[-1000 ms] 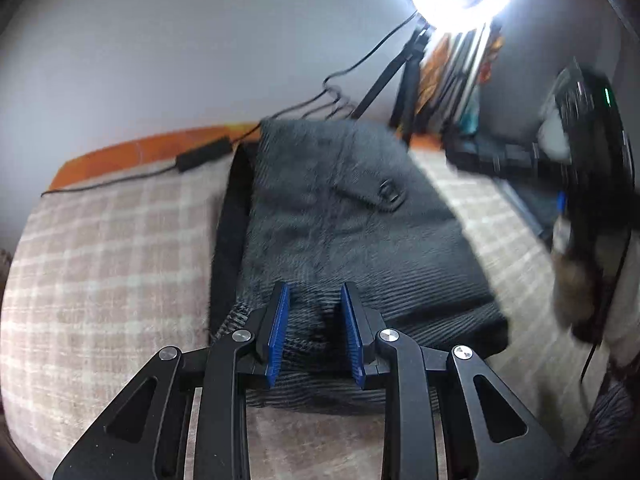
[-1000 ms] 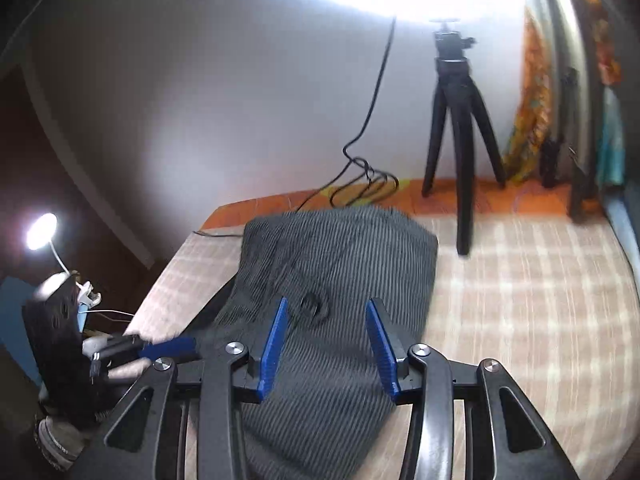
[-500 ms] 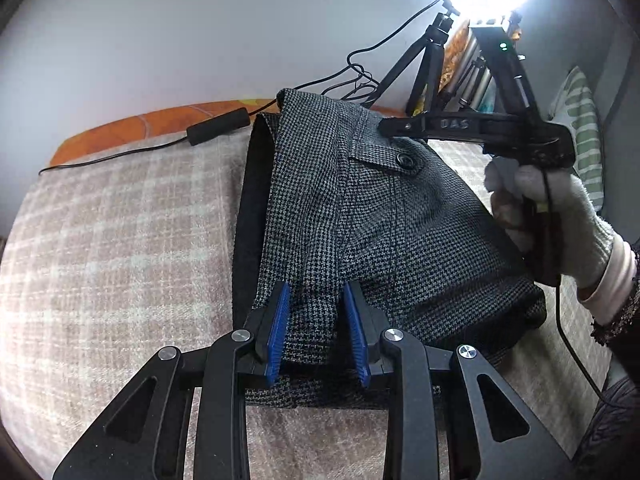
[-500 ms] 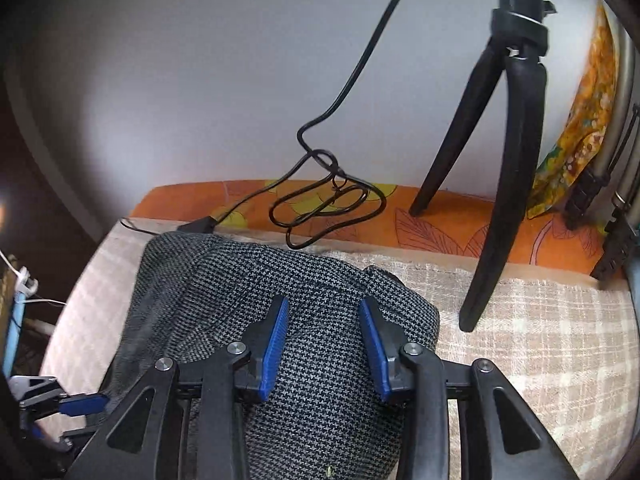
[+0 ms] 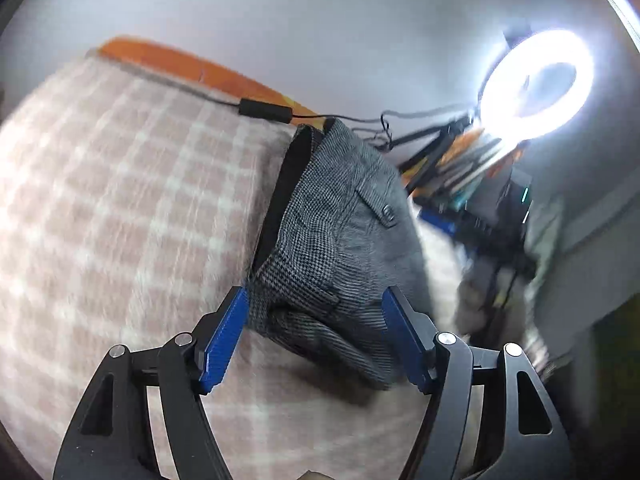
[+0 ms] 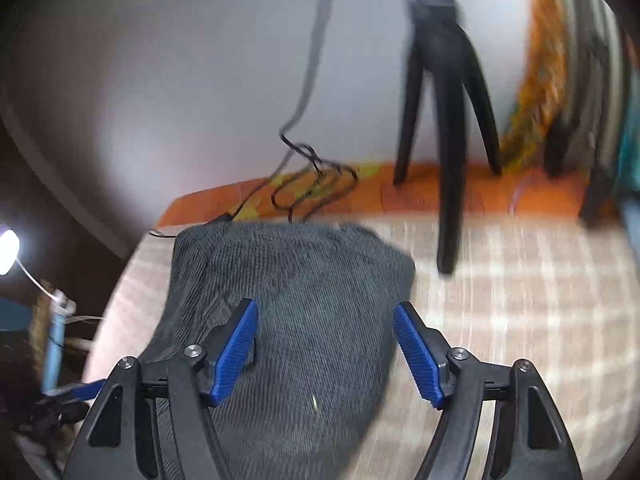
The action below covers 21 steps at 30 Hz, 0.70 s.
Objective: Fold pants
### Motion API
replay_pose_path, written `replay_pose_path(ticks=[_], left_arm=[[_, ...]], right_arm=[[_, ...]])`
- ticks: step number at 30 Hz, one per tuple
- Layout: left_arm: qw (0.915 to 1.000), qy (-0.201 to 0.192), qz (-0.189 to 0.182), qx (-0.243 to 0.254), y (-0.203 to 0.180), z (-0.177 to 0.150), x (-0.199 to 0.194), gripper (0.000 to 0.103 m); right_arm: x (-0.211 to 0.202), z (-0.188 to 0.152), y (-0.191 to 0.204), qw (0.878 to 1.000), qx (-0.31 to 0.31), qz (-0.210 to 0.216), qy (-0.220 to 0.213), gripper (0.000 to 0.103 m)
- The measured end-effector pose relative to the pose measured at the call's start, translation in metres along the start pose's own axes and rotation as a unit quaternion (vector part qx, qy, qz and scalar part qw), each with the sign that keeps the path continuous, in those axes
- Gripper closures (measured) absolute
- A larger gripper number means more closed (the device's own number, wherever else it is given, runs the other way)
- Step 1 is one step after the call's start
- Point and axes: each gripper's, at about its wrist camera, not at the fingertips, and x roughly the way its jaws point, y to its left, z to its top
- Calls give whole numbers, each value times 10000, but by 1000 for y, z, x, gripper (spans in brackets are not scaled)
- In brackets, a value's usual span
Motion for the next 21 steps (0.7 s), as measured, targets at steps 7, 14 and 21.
replay_pose_path(ticks=[7,14,21], left_arm=[[9888,474,-314,-1378,27,-7,22,31],[9899,563,-251,-1275,15,-12,32,31],[9858,305,-267,-1630,23,-9,39,26]], right_arm=[[9,-9,-35,9924,890,764,363,28],[28,-7,-47,9856,1148,1161,450,27],[36,-10,-63,9784,1473,1422,291,27]])
